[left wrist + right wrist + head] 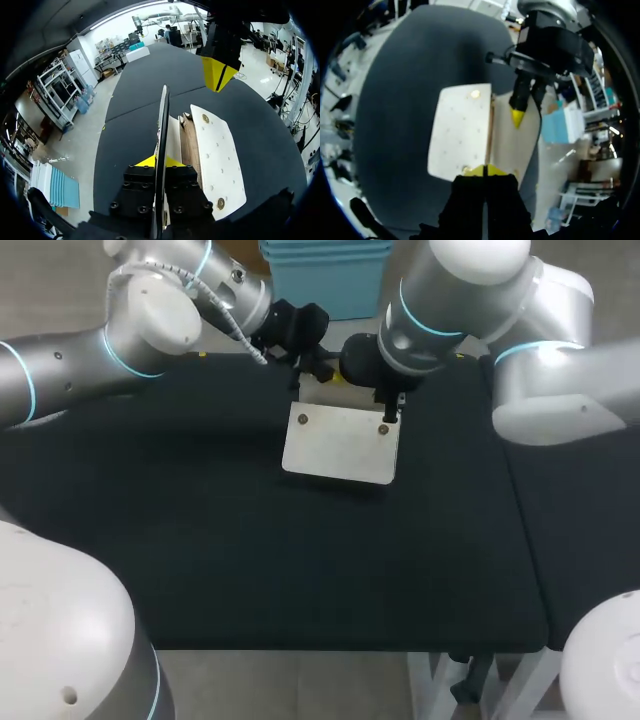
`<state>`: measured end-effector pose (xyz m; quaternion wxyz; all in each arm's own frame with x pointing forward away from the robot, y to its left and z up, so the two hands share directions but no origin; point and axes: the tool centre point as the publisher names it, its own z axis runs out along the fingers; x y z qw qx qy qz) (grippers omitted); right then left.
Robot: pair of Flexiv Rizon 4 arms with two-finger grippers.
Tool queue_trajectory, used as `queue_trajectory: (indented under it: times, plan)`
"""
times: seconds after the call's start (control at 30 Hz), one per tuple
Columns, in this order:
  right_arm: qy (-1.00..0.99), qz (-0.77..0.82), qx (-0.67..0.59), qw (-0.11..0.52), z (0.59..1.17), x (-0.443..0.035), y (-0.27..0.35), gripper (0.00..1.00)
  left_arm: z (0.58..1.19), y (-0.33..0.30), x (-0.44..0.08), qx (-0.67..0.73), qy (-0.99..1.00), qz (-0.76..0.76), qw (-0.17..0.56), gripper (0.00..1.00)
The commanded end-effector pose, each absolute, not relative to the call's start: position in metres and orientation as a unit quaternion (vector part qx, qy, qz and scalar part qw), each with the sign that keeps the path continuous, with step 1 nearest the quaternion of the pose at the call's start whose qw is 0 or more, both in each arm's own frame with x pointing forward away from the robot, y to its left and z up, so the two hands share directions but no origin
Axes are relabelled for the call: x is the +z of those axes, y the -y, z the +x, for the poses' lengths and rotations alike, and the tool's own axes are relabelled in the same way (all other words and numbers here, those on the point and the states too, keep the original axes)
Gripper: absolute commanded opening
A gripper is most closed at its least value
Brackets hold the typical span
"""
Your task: Pick up the bag, open it, inspect its contents, close it, and place it on the opposite side
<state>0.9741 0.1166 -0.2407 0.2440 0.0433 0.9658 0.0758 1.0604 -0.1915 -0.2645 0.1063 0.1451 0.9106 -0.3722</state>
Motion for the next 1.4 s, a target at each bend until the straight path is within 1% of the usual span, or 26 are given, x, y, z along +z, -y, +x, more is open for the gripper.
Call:
queue_trajectory:
  times: [0.03,0.23,0.63,0.77,1.03,1.4]
  plan:
    - [-0.966,0.048,0.066,0.247,0.988,-0.243,-0.124,0.00,1.060,0.193,-0.257,-0.369,-0.912,0.147,0.102,0.00]
    - [-0.966,0.052,0.058,0.248,1.005,-0.253,-0.125,0.00,1.060,0.193,-0.246,-0.371,-0.912,0.144,0.101,0.00]
    - [-0.962,0.056,0.062,0.261,1.017,-0.263,-0.120,0.00,1.061,0.194,-0.229,-0.368,-0.915,0.139,0.088,0.00]
    - [-0.957,0.060,0.062,0.276,1.021,-0.266,-0.115,0.00,1.061,0.195,-0.229,-0.368,-0.916,0.142,0.078,0.00]
    - [-0.958,0.064,0.042,0.278,1.029,-0.280,-0.112,0.00,1.060,0.194,-0.233,-0.374,-0.917,0.124,0.065,0.00]
    - [-0.959,0.062,0.036,0.273,1.012,-0.300,-0.116,0.00,1.061,0.195,-0.243,-0.384,-0.917,0.089,0.059,0.00]
